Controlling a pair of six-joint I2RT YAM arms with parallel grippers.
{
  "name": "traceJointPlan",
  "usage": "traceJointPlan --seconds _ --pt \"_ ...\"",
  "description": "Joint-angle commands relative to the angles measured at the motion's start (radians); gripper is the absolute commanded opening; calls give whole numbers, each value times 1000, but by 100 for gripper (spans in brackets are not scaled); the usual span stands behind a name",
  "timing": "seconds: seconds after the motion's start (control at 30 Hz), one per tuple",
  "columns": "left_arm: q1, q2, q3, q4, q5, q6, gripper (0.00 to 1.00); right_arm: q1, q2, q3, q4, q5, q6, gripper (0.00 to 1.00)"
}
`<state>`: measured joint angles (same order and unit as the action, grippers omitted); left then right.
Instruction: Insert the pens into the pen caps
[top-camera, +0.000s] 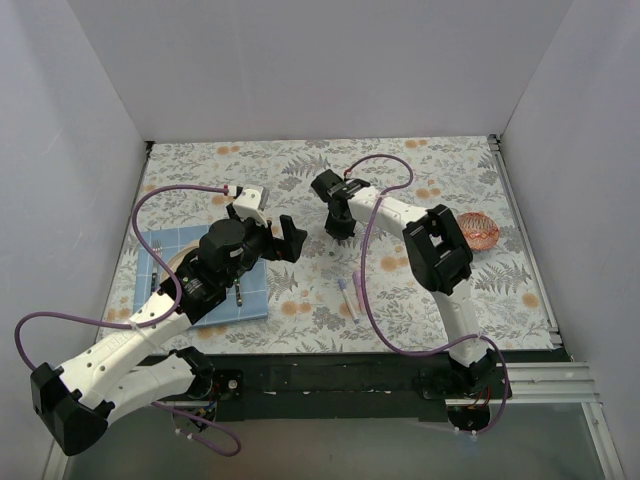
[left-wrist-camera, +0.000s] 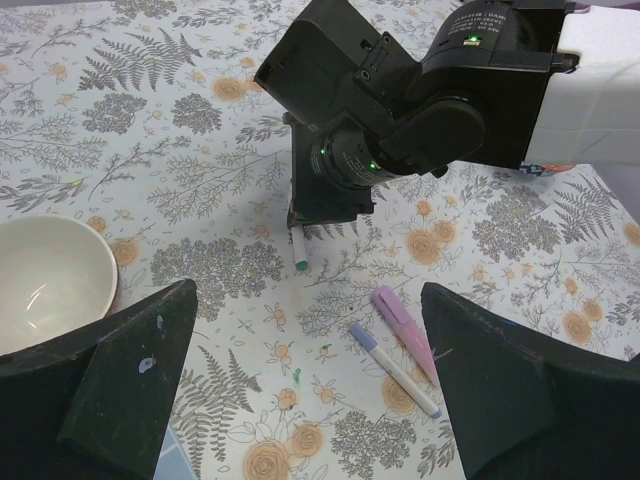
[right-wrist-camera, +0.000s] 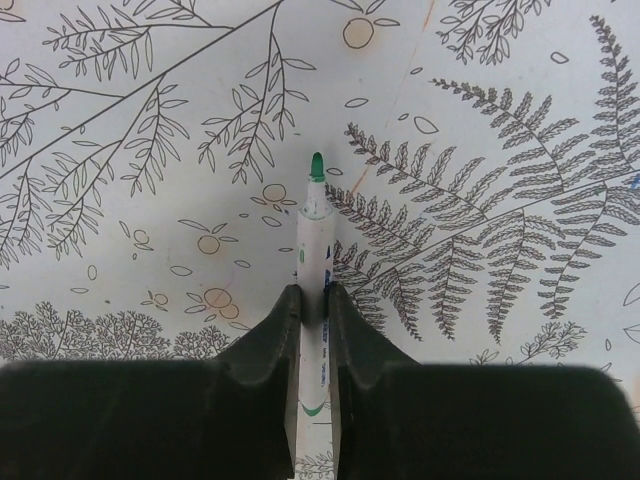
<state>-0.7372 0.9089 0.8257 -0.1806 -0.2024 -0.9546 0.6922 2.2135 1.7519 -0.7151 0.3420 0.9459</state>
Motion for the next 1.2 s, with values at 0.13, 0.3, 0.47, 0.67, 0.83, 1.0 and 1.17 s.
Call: traceJointPlan --seconds 0.13,0.3,0.47,0.67,0.83,1.0,1.17 --pt "-1 -28 -2 -16 38 19 88 -13 -64 -185 23 16 -90 2" --pt "-1 2 21 -118 92 -114 87 -52 -225 -451 310 -171 -159 1" --pt "-1 47 -11 -130 332 -294 82 -62 -379 -638 451 -239 -197 1" --pt "-1 109 -128 53 380 -349 80 -62 -466 -697 526 -299 -211 1" --pt "-1 243 -131 128 331 -329 79 -63 -552 -716 546 -317 -214 1" --pt "1 340 -105 174 304 -294 78 -63 -632 -721 560 -334 -217 1" --pt "1 358 -114 286 342 -288 77 -63 -709 -753 600 -405 -193 1"
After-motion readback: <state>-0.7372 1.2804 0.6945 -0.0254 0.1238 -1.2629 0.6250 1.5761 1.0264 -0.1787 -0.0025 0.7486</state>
